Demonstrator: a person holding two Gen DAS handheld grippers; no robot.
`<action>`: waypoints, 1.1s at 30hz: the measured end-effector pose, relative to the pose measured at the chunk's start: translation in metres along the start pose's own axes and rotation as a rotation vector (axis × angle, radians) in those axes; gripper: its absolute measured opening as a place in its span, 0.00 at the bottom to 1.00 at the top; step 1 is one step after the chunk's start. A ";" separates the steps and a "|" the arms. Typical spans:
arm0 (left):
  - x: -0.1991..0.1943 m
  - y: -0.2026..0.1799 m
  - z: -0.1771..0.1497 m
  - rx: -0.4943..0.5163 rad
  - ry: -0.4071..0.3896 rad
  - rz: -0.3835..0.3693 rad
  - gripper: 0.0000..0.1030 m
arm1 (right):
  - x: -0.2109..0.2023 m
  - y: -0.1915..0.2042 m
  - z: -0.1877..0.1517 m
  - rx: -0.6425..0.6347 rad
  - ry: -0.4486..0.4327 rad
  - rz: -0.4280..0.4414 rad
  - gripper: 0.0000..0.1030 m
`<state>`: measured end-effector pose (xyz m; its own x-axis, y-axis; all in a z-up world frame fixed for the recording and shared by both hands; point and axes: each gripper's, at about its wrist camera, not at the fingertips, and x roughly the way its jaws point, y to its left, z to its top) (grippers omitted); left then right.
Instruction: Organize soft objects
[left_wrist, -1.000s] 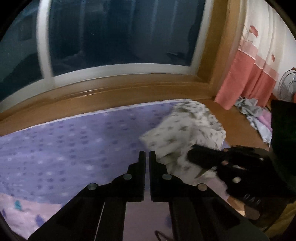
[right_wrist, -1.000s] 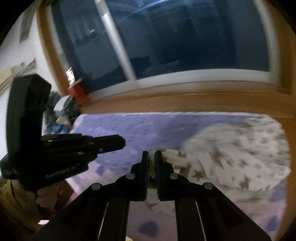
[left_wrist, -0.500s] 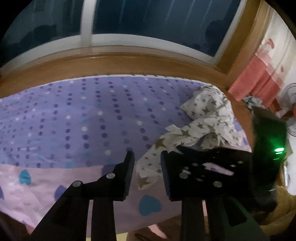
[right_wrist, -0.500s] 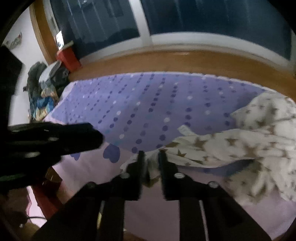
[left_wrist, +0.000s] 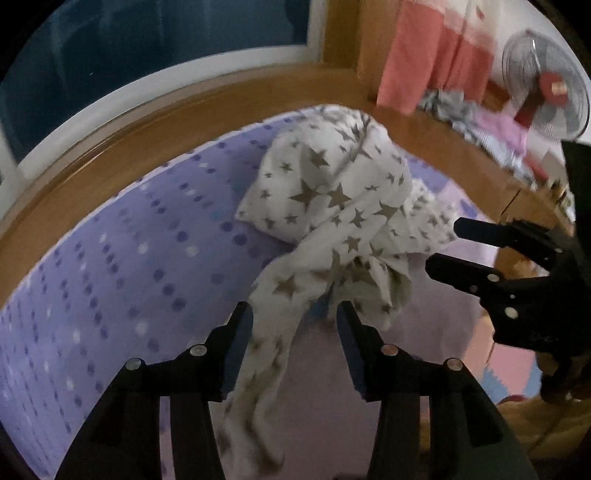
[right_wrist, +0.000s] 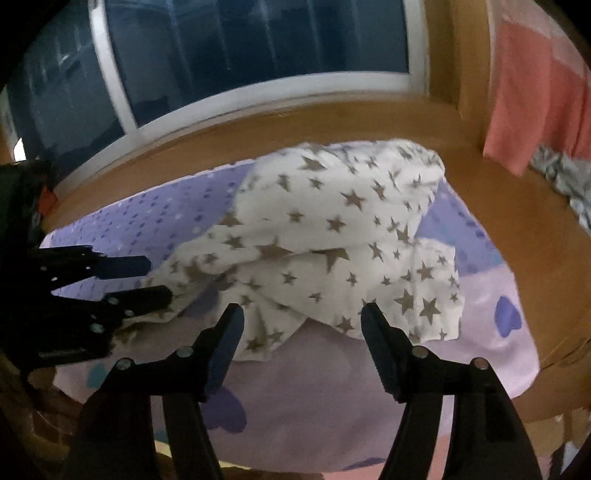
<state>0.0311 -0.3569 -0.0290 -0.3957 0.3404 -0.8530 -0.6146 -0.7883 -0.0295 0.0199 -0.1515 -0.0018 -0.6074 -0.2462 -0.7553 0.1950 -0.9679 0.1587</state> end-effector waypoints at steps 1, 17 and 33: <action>0.007 -0.003 0.005 0.009 0.011 0.008 0.46 | 0.005 -0.003 0.001 0.004 0.005 0.014 0.65; -0.041 0.048 0.028 -0.230 -0.155 0.028 0.14 | 0.027 -0.007 0.022 0.026 -0.055 0.067 0.12; -0.184 0.262 -0.136 -0.698 -0.225 0.478 0.14 | 0.000 0.174 0.000 -0.240 0.022 0.330 0.11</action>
<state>0.0355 -0.6956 0.0496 -0.6750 -0.0719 -0.7343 0.1808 -0.9810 -0.0702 0.0543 -0.3196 0.0258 -0.4660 -0.5382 -0.7023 0.5527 -0.7969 0.2439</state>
